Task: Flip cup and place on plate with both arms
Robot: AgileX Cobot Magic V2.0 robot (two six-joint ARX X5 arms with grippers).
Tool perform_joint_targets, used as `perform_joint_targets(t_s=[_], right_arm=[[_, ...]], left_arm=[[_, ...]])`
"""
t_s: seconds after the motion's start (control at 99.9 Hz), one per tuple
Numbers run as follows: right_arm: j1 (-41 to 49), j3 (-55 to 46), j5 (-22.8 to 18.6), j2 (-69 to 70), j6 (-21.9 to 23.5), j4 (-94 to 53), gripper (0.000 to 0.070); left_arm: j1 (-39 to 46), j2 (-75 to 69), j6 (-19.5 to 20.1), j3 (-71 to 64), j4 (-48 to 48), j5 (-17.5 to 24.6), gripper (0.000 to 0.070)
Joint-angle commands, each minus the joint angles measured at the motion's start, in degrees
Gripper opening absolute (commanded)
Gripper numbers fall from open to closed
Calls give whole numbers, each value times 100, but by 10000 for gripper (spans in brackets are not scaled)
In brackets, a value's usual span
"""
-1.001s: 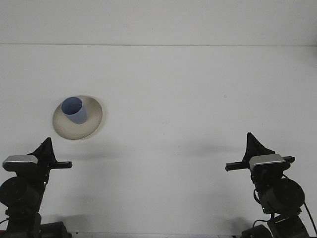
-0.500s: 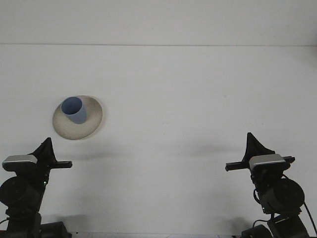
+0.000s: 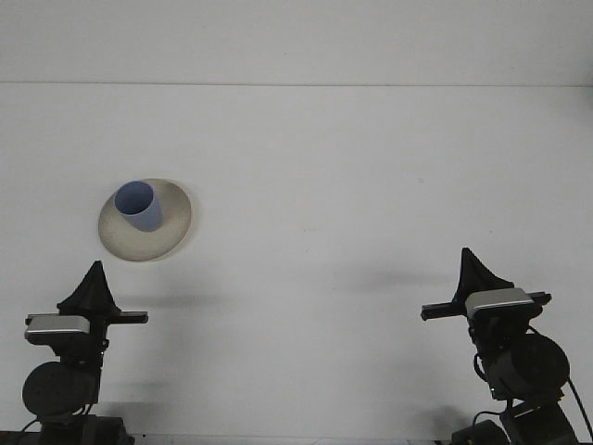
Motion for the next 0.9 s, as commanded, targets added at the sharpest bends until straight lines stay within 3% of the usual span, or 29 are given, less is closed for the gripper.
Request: perform_joint_targets(t_s=[0.0, 0.2, 0.54, 0.891], right_arm=[[9, 7, 4, 20, 74, 63, 0], [9, 7, 4, 20, 74, 61, 0], [9, 7, 4, 20, 74, 109, 0], [9, 7, 4, 22, 74, 192, 0]], left_arm=[[17, -234, 42, -249, 103, -70, 13], [20, -986, -271, -999, 57, 96, 13], [13, -975, -855, -1248, -4, 227, 13], [17, -964, -863, -1246, -48, 227, 13]])
